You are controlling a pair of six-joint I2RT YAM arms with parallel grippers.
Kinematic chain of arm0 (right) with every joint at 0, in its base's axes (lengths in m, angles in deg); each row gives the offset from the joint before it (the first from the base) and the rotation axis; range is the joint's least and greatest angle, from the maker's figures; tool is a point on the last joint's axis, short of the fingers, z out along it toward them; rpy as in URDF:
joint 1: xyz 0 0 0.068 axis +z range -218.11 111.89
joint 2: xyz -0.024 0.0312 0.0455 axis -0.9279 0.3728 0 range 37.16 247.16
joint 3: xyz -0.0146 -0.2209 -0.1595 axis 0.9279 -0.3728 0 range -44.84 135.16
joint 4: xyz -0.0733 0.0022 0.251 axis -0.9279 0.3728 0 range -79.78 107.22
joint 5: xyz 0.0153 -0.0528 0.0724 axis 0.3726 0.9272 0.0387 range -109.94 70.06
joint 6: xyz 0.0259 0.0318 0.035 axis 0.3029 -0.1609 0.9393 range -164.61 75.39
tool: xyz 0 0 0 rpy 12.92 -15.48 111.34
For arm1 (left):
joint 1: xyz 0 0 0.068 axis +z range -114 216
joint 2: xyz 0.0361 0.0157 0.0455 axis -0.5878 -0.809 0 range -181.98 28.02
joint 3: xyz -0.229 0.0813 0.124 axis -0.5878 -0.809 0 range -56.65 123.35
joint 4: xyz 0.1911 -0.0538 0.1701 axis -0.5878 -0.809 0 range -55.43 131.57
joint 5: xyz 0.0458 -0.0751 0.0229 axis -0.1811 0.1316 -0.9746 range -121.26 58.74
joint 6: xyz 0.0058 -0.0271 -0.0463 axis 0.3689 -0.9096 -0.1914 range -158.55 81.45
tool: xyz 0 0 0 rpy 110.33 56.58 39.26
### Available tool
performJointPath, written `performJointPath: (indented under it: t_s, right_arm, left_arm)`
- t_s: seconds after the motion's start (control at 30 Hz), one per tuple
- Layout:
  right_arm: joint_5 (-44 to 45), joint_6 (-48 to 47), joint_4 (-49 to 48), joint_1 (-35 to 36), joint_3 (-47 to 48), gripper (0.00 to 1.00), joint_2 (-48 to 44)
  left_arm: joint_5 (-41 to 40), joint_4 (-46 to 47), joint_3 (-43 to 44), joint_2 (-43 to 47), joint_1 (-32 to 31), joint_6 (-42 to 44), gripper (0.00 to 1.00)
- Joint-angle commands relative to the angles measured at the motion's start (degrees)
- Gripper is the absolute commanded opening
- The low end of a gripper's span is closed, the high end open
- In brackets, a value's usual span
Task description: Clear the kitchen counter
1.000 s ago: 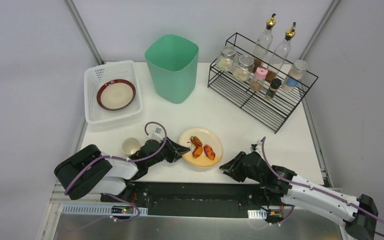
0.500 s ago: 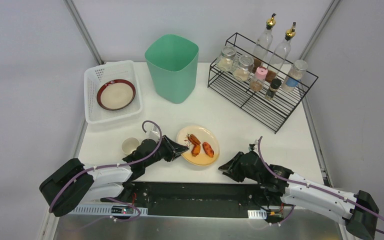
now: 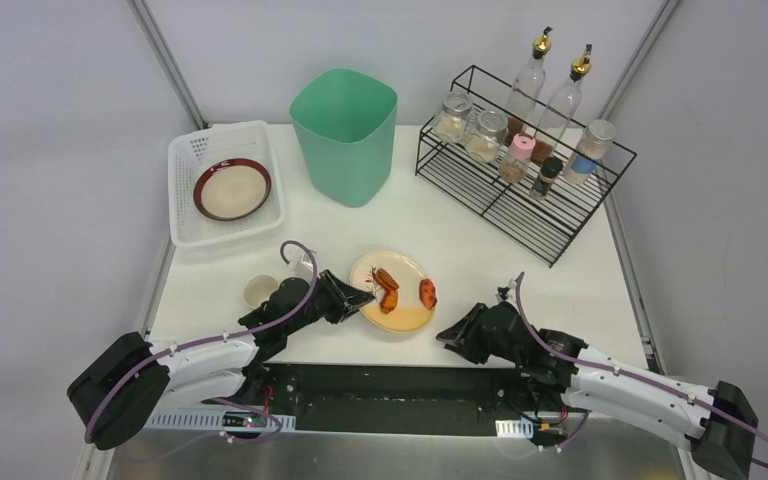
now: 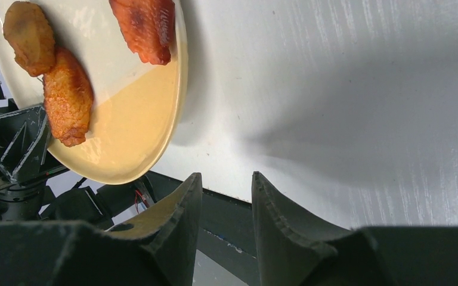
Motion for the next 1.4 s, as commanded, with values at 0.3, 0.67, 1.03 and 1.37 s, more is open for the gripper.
performJointPath:
  t_s: [0.3,0.67,1.03,1.37]
  right_arm:
    - [0.9,-1.2,3.5,0.3,3.5,0.39,-1.8]
    - [1.1,-1.4,3.7,0.3,4.4,0.39,-0.7]
    - [1.5,-1.8,4.0,0.3,5.2,0.39,-0.1]
    - [2.1,-3.2,5.0,0.3,6.7,0.39,-0.6]
  left_arm:
    - [-1.5,15.0,1.1,5.1,-0.4,-1.5,0.0]
    - [-1.3,16.2,1.1,7.7,-0.4,-2.0,0.0]
    - [-2.1,14.2,2.0,12.4,-0.3,-2.4,0.0]
    - [-1.1,11.0,8.7,13.3,1.2,-0.5,0.0]
